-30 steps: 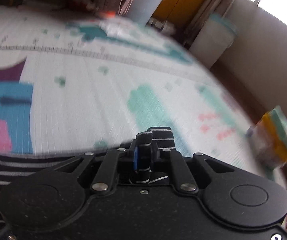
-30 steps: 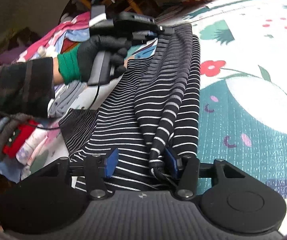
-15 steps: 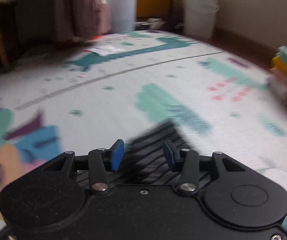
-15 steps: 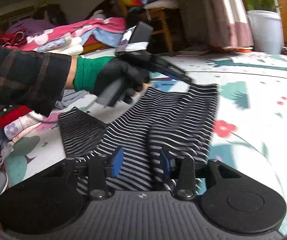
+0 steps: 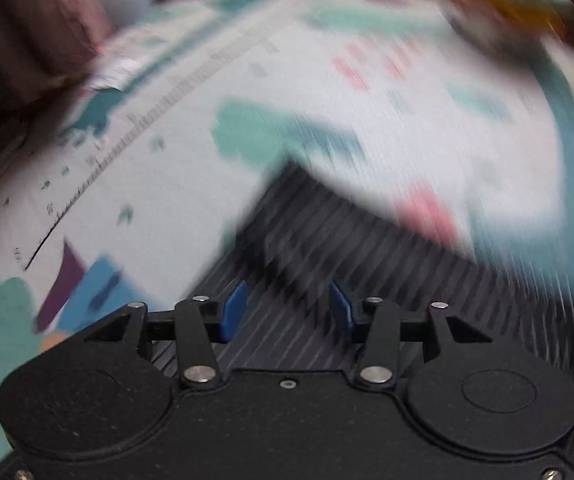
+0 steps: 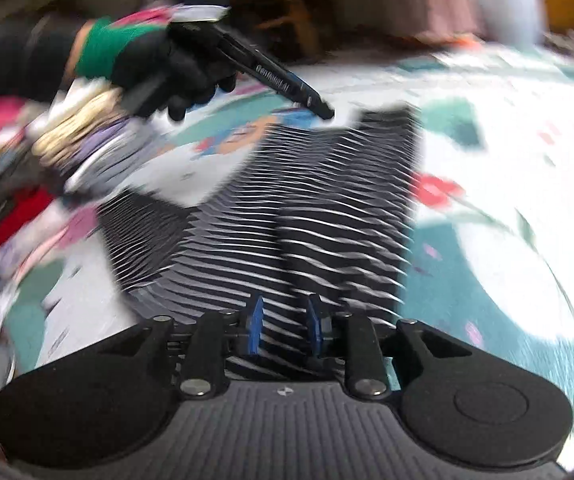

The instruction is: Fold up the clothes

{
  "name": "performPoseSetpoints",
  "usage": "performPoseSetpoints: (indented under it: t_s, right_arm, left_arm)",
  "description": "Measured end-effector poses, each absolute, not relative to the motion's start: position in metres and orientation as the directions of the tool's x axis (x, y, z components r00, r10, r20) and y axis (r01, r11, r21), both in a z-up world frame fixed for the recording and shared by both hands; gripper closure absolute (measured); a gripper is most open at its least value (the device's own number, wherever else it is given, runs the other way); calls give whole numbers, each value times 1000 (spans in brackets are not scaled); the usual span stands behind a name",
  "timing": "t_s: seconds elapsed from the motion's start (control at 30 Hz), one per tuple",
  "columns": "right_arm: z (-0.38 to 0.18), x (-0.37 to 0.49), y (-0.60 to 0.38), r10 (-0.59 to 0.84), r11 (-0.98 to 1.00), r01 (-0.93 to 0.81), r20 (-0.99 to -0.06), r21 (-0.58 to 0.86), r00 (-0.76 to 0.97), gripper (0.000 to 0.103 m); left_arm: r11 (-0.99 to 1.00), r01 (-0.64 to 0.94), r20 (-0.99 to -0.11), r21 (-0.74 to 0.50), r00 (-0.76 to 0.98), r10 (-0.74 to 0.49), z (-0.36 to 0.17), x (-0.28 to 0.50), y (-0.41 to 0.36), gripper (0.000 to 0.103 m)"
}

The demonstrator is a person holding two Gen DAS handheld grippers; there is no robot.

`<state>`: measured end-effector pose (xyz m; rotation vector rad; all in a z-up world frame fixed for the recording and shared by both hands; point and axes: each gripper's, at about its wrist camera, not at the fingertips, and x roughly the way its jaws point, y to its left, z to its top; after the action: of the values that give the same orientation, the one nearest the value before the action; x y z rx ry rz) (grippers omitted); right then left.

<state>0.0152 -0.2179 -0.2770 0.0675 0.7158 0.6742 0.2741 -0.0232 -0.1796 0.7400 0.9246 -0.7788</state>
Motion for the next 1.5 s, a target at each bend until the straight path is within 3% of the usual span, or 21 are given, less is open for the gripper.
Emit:
performPoseSetpoints:
  t_s: [0.07, 0.17, 0.27, 0.37, 0.63, 0.83, 0.97, 1.0, 1.03, 1.07, 1.2, 1.5]
  right_arm:
    - [-268, 8, -201, 623, 739, -638, -581, 217, 524, 59]
    - [-261, 1, -169, 670, 640, -755, -586, 144, 456, 58]
    - [-255, -8, -136, 692, 540, -838, -609, 81, 387, 59]
    - [-257, -15, -100, 650, 480, -877, -668, -8, 362, 59]
    - [-277, -25, -21, 526, 341, -884, -714, -321, 462, 58]
    - [-290, -10, 2, 478, 288, -873, -731, -394, 488, 57]
    - [-289, 5, 14, 480, 274, -892, -753, -359, 450, 61]
    - [-288, 10, 13, 482, 291, -898, -761, -330, 435, 73]
    - [-286, 14, 13, 484, 308, -903, -768, -300, 420, 92]
    - [-285, 18, 11, 490, 325, -905, -770, -273, 409, 96]
    - [-273, 25, -7, 544, 405, -891, -728, -205, 416, 97]
    - [-266, 34, -34, 600, 485, -871, -695, -76, 395, 97]
  left_arm:
    - [449, 861, -925, 240, 343, -164, -177, 249, 5, 56]
    - [447, 848, -931, 285, 356, -81, -183, 224, 47, 55]
    - [640, 741, -949, 204, 310, -57, -205, 223, 92, 55]
    - [679, 706, -962, 199, 272, -1, -226, 224, 115, 56]
    - [806, 585, -951, 87, 291, -108, -224, 256, 124, 56]
    - [842, 540, -938, 6, 295, -183, -225, 278, 107, 56]
    - [877, 472, -923, -88, 293, -249, -228, 296, 100, 56]
    - [888, 445, -917, -118, 294, -269, -228, 301, 100, 56]
    - [898, 415, -911, -147, 296, -287, -230, 307, 100, 56]
    - [908, 381, -906, -177, 298, -301, -232, 314, 101, 58]
    - [920, 284, -881, -269, 313, -354, -239, 330, 100, 62]
    - [945, 180, -877, -274, 358, -322, -253, 353, 93, 76]
